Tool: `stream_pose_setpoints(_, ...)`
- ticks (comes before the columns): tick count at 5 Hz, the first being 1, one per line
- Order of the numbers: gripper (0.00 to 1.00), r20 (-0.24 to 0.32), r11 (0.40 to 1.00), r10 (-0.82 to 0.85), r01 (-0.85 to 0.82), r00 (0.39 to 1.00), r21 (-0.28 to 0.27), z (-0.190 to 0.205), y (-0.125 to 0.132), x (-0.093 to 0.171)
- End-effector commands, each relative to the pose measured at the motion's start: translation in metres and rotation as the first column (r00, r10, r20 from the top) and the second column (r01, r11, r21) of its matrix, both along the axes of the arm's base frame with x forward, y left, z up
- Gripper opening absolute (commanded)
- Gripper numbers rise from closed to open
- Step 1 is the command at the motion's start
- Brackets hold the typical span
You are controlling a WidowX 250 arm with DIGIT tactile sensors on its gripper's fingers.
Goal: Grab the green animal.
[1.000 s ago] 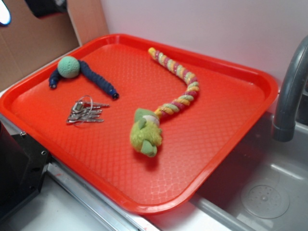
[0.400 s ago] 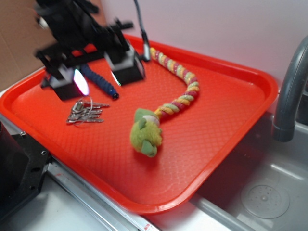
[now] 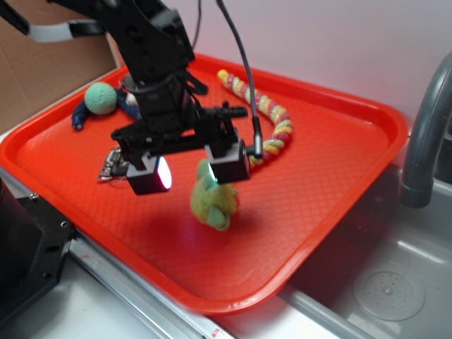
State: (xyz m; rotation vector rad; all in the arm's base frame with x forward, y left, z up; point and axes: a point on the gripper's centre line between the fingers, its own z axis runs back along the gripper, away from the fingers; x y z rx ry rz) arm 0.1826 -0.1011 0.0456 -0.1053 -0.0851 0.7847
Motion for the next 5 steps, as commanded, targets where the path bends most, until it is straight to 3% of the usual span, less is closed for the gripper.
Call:
stream_pose_setpoints(1,0.17,0.021,0.999,-0.037,0.037,0.999,0.007,-0.019,-0.009,0.015)
stream_pose_setpoints(2,0.0,0.011,0.999,-0.035,0.035,0.999,-0.004,-0.02,-0.008,0.013)
stream_pose_setpoints(3,0.0,-0.004,0.999,-0.054,0.054,0.999,0.008,-0.012,-0.007,0.012)
stream_pose_setpoints(4,0.0,-0.089,0.979,-0.199,0.201,0.976,0.022,0.019,-0.002,0.012)
stream_pose_setpoints(5,0.0,-0.089,0.938,-0.341,0.346,0.936,0.037,0.069,0.012,0.006)
